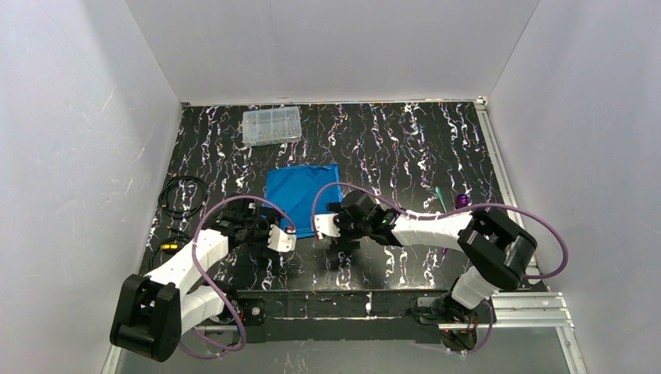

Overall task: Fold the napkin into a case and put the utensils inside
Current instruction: Pick up the upper triangle-folded napkin from the center of the board.

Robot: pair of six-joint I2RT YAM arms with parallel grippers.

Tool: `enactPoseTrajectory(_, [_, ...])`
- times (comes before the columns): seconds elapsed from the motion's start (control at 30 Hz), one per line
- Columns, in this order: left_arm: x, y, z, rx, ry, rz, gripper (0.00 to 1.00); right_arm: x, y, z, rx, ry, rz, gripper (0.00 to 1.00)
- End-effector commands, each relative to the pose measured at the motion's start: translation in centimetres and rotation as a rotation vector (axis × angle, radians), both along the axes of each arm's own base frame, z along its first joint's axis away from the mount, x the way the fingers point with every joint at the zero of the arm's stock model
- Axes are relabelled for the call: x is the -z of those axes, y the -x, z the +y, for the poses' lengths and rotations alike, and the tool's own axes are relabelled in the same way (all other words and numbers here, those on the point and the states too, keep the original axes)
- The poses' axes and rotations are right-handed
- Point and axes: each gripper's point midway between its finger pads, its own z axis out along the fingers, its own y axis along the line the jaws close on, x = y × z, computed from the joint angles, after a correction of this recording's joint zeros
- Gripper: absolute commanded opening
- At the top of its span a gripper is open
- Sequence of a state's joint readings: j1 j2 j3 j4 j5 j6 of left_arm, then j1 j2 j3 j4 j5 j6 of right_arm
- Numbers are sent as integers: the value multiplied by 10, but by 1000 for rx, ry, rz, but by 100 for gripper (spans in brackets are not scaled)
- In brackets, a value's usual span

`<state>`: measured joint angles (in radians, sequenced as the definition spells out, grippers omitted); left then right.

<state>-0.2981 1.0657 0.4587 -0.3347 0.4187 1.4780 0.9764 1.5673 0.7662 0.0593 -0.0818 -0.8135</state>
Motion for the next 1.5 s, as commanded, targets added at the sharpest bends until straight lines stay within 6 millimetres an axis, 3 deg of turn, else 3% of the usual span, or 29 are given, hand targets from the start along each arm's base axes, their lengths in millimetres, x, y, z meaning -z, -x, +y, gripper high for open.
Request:
enactPoseTrajectory(0.0, [14, 3, 5, -11, -29, 48, 80, 7, -2, 8, 0, -37, 0, 90])
enactPoseTrajectory(0.43, [26, 9, 16, -29, -111, 169, 74, 28, -6, -2, 65, 3, 62, 85])
enactPoseTrajectory(0.9, [31, 2, 20, -50, -148, 194, 50, 44, -6, -15, 137, 91, 136, 71])
enactPoseTrajectory(1.17, [35, -3, 26, -89, -202, 268, 26, 55, 1, -13, 144, 133, 215, 69])
enactPoseTrajectory(1.27, [38, -7, 29, -99, -221, 251, 19, 58, 6, -12, 168, 137, 261, 68])
enactPoseTrajectory(1.4, [41, -8, 34, -100, -227, 216, 2, 61, 12, -12, 213, 139, 319, 67])
enactPoseTrajectory(1.47, [42, -11, 38, -110, -230, 200, 0, 62, 15, -12, 230, 139, 342, 67])
